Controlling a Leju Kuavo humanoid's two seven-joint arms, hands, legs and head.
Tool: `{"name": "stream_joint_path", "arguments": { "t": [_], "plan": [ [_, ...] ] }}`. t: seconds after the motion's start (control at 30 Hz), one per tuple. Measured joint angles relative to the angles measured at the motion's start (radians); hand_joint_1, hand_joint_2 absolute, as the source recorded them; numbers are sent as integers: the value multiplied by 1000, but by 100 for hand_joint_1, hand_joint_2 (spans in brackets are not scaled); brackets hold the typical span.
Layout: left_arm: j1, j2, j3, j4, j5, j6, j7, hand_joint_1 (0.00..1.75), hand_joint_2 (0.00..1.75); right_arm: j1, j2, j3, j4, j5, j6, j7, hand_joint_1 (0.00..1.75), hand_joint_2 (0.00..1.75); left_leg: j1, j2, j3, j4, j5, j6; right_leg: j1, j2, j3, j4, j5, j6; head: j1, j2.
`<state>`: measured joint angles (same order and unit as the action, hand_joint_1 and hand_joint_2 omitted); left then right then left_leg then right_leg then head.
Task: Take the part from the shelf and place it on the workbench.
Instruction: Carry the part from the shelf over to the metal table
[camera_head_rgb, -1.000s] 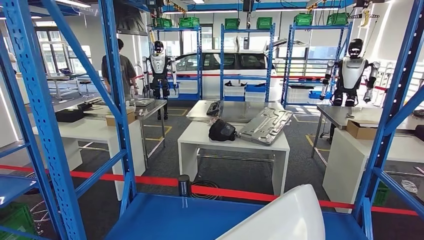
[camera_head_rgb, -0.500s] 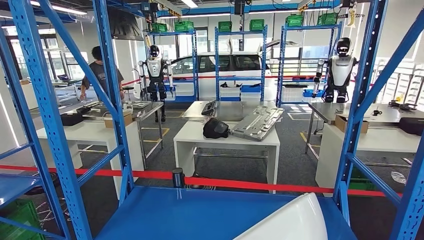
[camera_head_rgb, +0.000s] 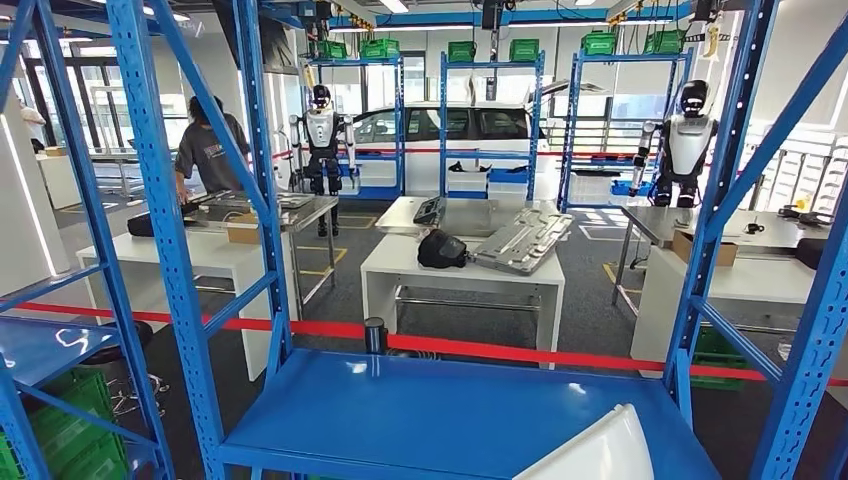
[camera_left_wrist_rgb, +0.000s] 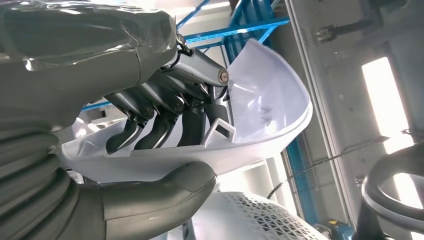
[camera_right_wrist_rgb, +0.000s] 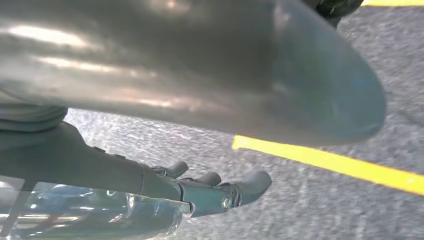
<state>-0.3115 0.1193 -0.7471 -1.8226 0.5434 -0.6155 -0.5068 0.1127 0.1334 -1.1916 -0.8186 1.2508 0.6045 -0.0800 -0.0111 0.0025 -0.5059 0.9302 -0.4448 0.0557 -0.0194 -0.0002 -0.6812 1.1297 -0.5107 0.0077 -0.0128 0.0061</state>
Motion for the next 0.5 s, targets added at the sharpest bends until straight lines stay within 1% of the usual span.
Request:
{"name": "stream_joint_path", "arguments": {
  "t": [0.03, 0.07, 0.1, 0.13, 0.17, 0.2, 0.23, 0.27, 0.3, 0.33, 0.37, 0.4, 0.43, 0.47, 0.5],
  "plan": [
    [0, 1, -1, 1, -1, 1, -1, 161, 175, -2, -3, -3, 5, 3, -2, -4, 0, 0, 0, 1, -17, 1, 14, -1, -1, 0, -14, 68, -34, 3, 2, 0],
    [1, 1, -3, 1, -1, 2, -1, 161, 175, -3, -6, -5, 10, 5, -3, -7, 0, 0, 0, 2, -35, 3, 29, -3, -3, 0, -19, 121, -45, 12, 2, 0],
    [1, 2, -4, 2, -2, 2, -1, 161, 175, -5, -8, -6, 14, 7, -4, -10, 0, 0, 1, 3, -54, 7, 42, -6, -5, 0, -9, 145, -33, 24, 3, 0],
    [1, 3, -5, 2, -2, 2, -2, 161, 175, -6, -10, -7, 18, 8, -4, -12, 0, 0, 2, 4, -74, 13, 53, -9, -8, 0, 19, 130, -9, 37, 4, 0],
    [1, 3, -6, 2, -2, 2, -2, 161, 175, -7, -11, -7, 21, 9, -4, -13, 0, 0, 4, 4, -94, 23, 62, -14, -11, -1, 67, 77, 13, 47, 4, 0],
    [1, 3, -6, 2, -2, 2, -2, 161, 175, -8, -13, -8, 23, 9, -4, -13, 0, 0, 4, 4, -112, 35, 69, -20, -13, 0, 126, -2, 13, 51, 5, 0],
    [1, 4, -7, 2, -2, 2, -3, 161, 175, -10, -15, -8, 26, 9, -4, -13, 0, 0, 4, 4, -126, 47, 74, -26, -12, 1, 175, -72, 4, 46, 5, 0],
    [0, 4, -7, 2, -2, 2, -3, 161, 175, -12, -16, -8, 29, 10, -5, -14, 0, 0, 3, 4, -136, 57, 79, -32, -11, 3, 205, -124, -12, 38, 5, 0],
    [0, 4, -7, 1, -2, 2, -4, 161, 175, -14, -17, -8, 31, 10, -5, -14, 0, 0, 3, 5, -141, 62, 86, -38, -7, 4, 216, -148, -26, 28, 4, 0],
    [1, 4, -7, 1, -2, 2, -4, 161, 175, -14, -18, -9, 33, 11, -5, -14, 0, 0, 5, 6, -143, 63, 94, -43, -6, 5, 209, -149, -24, 16, 3, 0],
    [1, 5, -7, 1, -2, 2, -4, 161, 175, -14, -18, -10, 34, 11, -5, -15, 0, 0, 7, 5, -147, 65, 96, -49, -7, 3, 200, -149, -17, 8, 3, 0],
    [1, 6, -6, 2, -2, 2, -4, 161, 175, -15, -18, -11, 36, 12, -5, -15, 0, 0, 10, 3, -153, 73, 82, -55, -8, 0, 191, -148, -6, -3, 2, 0],
    [1, 8, -6, 2, -2, 3, -4, 161, 175, -15, -18, -12, 38, 12, -5, -15, 0, 0, 13, 2, -164, 98, 47, -61, -10, -2, 178, -148, 6, -11, 1, 0],
    [1, 9, -6, 2, -2, 3, -4, 161, 175, -16, -18, -13, 39, 13, -5, -14, 0, 0, 15, 0, -177, 144, -6, -66, -10, -4, 165, -148, 19, -17, 0, 0],
    [1, 10, -6, 2, -2, 3, -4, 161, 175, -16, -18, -14, 39, 13, -5, -14, 0, 0, 16, 0, -191, 207, -63, -71, -9, -4, 151, -147, 33, -20, -1, 0]
  ]
}}
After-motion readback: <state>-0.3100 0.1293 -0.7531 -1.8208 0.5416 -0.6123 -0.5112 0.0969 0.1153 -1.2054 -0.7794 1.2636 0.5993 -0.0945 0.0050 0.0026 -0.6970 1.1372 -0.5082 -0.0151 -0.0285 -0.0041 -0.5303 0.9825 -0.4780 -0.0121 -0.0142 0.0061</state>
